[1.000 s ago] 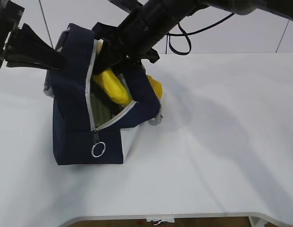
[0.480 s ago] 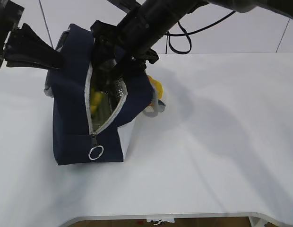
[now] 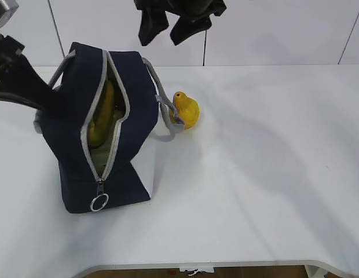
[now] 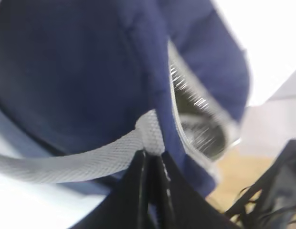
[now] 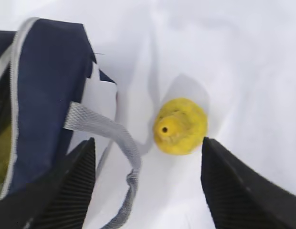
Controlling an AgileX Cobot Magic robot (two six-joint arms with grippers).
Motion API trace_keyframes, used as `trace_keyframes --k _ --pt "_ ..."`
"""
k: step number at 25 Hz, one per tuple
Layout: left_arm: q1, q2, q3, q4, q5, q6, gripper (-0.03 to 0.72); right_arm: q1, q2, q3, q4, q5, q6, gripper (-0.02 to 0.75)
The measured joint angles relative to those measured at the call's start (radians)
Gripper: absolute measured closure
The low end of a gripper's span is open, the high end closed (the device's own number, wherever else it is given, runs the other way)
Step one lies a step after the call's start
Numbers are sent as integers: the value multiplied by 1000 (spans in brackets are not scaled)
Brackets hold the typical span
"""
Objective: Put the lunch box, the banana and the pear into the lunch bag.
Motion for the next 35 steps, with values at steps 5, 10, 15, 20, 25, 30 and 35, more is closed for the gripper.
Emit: trace_keyframes --k 5,10,15,20,25,30,35 --pt "0 0 0 129 2 0 691 0 0 0 -161 3 46 206" --pt "0 0 0 206 10 -28 691 0 41 -3 -207 3 61 209" --pt "0 0 0 221 13 -68 691 0 124 -3 -218 3 61 209" --pt "0 0 0 221 13 -88 691 0 176 -3 -231 1 68 209" --pt "0 0 0 221 14 -91 691 0 191 -3 -264 -57 102 210" --pt "0 0 0 223 14 -91 691 0 211 -3 -264 -80 119 209" --pt "0 0 0 234 15 -91 691 0 248 -3 -264 -81 122 210"
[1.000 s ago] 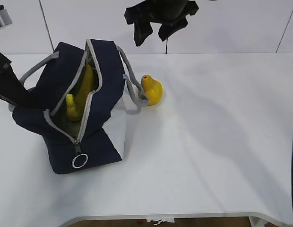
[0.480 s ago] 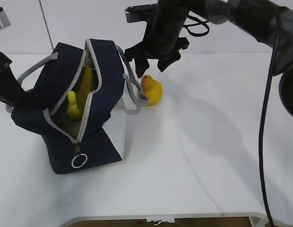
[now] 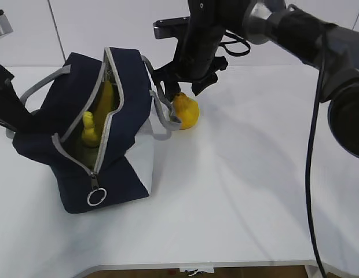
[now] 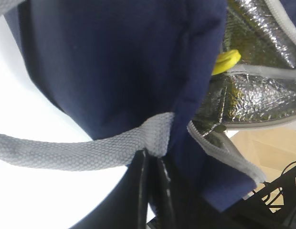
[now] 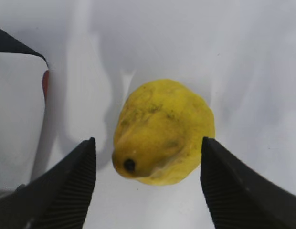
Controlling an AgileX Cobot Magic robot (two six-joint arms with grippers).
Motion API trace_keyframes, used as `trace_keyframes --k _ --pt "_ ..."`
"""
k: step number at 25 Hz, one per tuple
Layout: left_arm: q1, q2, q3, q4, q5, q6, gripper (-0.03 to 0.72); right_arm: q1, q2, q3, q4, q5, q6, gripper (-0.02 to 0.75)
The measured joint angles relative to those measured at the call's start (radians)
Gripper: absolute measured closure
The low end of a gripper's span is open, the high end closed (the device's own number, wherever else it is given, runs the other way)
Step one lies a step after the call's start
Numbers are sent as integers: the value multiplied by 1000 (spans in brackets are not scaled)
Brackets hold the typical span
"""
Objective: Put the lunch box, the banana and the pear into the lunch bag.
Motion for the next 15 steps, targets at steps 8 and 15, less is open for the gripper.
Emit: trace_keyframes --k 8,15 --pt "0 0 0 5 2 0 692 0 17 0 0 -18 2 246" --pt "0 0 0 7 2 0 692 0 17 0 -8 -25 2 394"
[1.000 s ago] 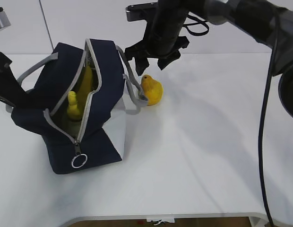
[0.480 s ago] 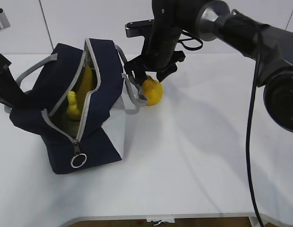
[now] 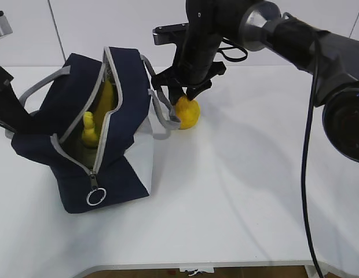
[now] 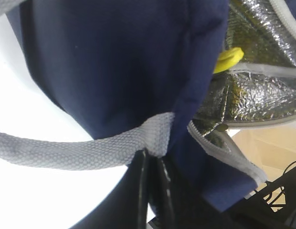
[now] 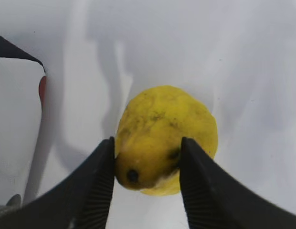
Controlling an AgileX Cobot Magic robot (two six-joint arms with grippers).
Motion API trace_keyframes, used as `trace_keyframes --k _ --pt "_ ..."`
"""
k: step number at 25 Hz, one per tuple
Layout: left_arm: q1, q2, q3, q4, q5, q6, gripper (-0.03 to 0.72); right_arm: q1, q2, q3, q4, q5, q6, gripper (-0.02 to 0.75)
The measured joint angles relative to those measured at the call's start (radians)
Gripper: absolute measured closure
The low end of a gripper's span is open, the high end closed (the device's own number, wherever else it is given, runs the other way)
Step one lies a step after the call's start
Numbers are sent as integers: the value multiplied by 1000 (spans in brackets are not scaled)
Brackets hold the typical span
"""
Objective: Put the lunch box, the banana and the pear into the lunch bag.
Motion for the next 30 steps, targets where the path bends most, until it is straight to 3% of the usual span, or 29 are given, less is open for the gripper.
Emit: trace_keyframes --k 6,13,18,21,25,30 --pt "0 0 0 2 0 -1 692 0 -2 -9 -49 41 0 505" --pt "0 0 0 4 0 -1 692 -2 -15 -87 -151 101 -7 522" --pt "0 0 0 4 0 -1 692 -2 -109 -87 -148 109 -9 523" --pt "0 0 0 4 0 -1 692 -2 -203 -89 -88 111 -11 524" --pt "0 0 0 -33 -2 -2 692 -2 -304 -97 88 113 -30 524" --pt "0 0 0 -173 -40 -2 692 0 -343 -97 277 119 -62 524"
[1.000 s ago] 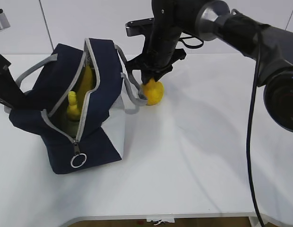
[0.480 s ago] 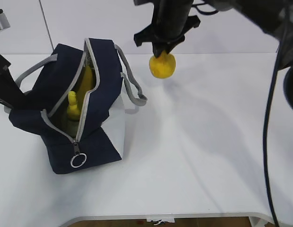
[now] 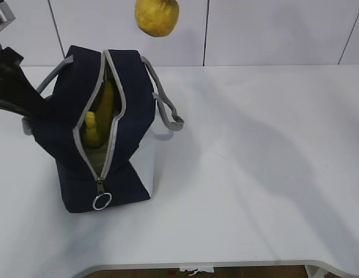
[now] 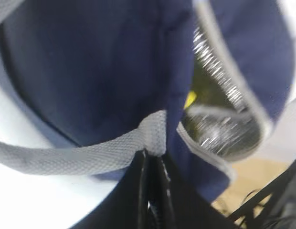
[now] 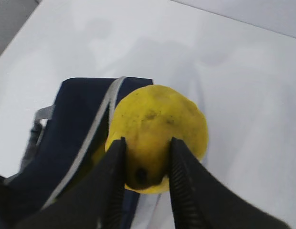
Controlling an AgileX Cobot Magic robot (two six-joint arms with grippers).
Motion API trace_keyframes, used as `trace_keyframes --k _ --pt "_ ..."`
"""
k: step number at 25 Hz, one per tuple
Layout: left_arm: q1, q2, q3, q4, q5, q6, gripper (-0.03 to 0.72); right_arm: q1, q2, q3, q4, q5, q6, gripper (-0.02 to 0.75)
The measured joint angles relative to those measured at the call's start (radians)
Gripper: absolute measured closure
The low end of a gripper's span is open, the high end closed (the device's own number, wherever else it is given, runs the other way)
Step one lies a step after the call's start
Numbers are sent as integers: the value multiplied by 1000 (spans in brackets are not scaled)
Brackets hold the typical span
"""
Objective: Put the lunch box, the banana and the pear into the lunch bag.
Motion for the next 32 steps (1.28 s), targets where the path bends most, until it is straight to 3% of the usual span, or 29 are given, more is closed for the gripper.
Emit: trace_keyframes --k 7,15,28,30,32 --pt "0 0 0 -173 -27 0 692 0 -2 121 166 0 -37 524" --pt "0 0 0 -188 -29 0 692 2 25 192 404 0 -132 525" --pt "0 -4 0 -188 23 0 692 2 167 196 418 -63 -147 524" --pt "0 -6 0 -188 23 0 692 2 173 196 457 -77 -170 496" --pt "0 -10 0 -188 23 0 692 2 173 196 494 -95 -184 409"
